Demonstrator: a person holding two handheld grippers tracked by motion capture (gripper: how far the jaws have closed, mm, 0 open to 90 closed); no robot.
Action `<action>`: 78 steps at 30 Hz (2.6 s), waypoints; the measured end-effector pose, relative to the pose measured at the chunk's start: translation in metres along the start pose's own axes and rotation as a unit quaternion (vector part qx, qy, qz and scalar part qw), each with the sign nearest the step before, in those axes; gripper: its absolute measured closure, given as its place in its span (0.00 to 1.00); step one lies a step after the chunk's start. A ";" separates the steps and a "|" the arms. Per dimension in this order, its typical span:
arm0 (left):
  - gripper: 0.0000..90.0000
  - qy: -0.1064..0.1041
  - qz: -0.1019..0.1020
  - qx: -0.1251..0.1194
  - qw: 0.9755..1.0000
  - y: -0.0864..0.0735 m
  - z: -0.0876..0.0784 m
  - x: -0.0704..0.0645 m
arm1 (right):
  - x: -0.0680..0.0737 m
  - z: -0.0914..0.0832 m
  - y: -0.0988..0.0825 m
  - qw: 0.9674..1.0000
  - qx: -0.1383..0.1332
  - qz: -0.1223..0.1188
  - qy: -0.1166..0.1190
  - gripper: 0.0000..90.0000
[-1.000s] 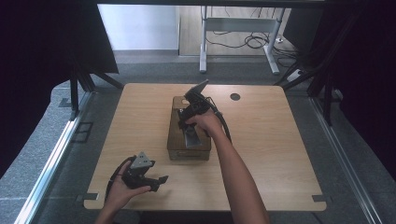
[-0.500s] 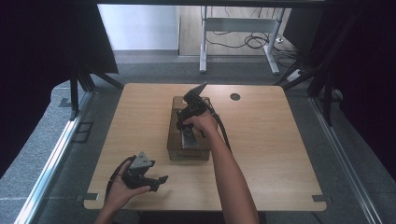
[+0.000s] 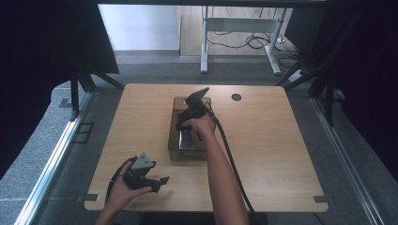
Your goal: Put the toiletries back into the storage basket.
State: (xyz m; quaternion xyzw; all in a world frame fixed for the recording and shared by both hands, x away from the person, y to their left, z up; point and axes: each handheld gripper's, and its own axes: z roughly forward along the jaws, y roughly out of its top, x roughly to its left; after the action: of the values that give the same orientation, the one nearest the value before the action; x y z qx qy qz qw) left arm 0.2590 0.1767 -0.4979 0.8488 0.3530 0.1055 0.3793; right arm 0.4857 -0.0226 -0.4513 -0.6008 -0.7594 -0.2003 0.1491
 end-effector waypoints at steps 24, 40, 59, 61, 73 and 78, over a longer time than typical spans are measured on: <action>0.24 -0.001 -0.003 -0.002 1.000 0.000 -0.001 0.000 | -0.005 0.021 0.002 1.000 -0.010 0.022 -0.004 0.53; 0.24 0.000 -0.006 -0.006 1.000 -0.001 -0.004 0.005 | -0.011 0.041 0.006 0.999 -0.009 0.046 -0.003 0.53; 0.24 -0.001 -0.003 -0.001 1.000 -0.001 -0.003 0.004 | -0.007 0.043 0.006 0.998 -0.020 0.038 -0.043 0.46; 0.24 -0.002 -0.003 0.000 1.000 -0.001 -0.002 0.004 | -0.005 0.037 0.006 0.998 -0.023 0.033 -0.048 0.46; 0.24 -0.004 -0.001 0.001 1.000 -0.001 -0.001 0.002 | 0.000 0.003 -0.002 0.999 -0.040 -0.028 -0.024 0.44; 0.24 -0.003 0.003 0.001 1.000 0.001 -0.001 -0.001 | -0.002 -0.013 -0.015 0.994 -0.058 -0.088 -0.010 0.42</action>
State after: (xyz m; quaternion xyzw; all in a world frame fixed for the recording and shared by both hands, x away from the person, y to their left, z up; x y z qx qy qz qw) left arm 0.2586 0.1766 -0.4965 0.8504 0.3494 0.1034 0.3795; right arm 0.4713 -0.0339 -0.4428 -0.5408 -0.7981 -0.2505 0.0885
